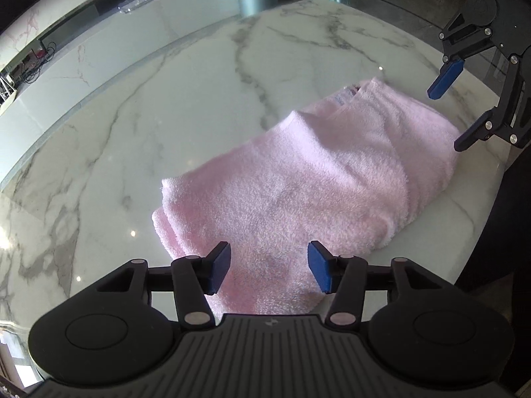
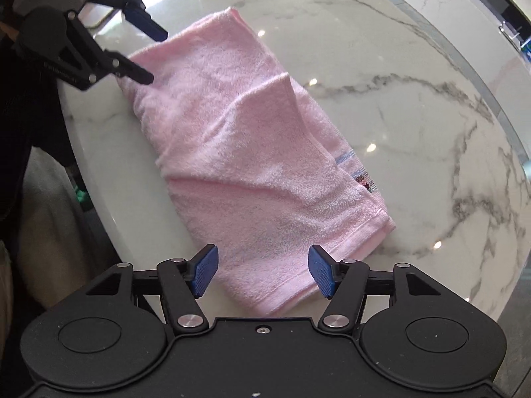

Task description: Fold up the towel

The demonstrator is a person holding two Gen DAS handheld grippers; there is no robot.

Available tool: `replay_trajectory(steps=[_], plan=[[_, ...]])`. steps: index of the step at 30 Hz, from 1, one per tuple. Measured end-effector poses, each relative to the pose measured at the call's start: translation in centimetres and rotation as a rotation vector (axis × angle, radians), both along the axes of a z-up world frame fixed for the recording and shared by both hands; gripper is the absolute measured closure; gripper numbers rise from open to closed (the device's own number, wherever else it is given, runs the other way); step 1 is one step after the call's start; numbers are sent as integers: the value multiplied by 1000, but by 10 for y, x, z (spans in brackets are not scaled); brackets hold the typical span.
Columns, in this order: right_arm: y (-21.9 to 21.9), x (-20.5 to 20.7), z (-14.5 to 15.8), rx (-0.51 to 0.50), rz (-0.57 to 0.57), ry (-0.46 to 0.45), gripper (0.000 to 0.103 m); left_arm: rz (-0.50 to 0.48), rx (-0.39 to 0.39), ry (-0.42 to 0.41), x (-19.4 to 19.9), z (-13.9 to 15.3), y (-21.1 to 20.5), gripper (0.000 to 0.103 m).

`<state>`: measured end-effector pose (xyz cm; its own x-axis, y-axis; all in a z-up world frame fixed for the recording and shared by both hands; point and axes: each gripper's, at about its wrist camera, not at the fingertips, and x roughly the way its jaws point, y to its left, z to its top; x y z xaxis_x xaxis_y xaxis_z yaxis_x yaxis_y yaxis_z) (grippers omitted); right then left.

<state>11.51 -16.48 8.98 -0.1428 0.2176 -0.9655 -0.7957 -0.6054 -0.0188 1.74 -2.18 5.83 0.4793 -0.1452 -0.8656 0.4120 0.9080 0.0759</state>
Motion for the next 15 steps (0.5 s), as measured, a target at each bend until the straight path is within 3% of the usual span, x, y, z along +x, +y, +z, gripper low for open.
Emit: replay_trajectory(steps=[2, 7, 12, 15], plan=[[-6, 1, 20, 38, -59, 57, 40, 18, -25, -37, -8, 13, -6, 48], [-23, -15, 32, 96, -188, 185, 36, 66, -97, -145, -30, 34, -22, 39], [-51, -31, 27, 240, -323, 220, 34, 175, -200, -218, -58, 34, -27, 38], [-75, -36, 14, 344, -465, 255, 34, 236, -229, -244, -77, 25, -24, 38]])
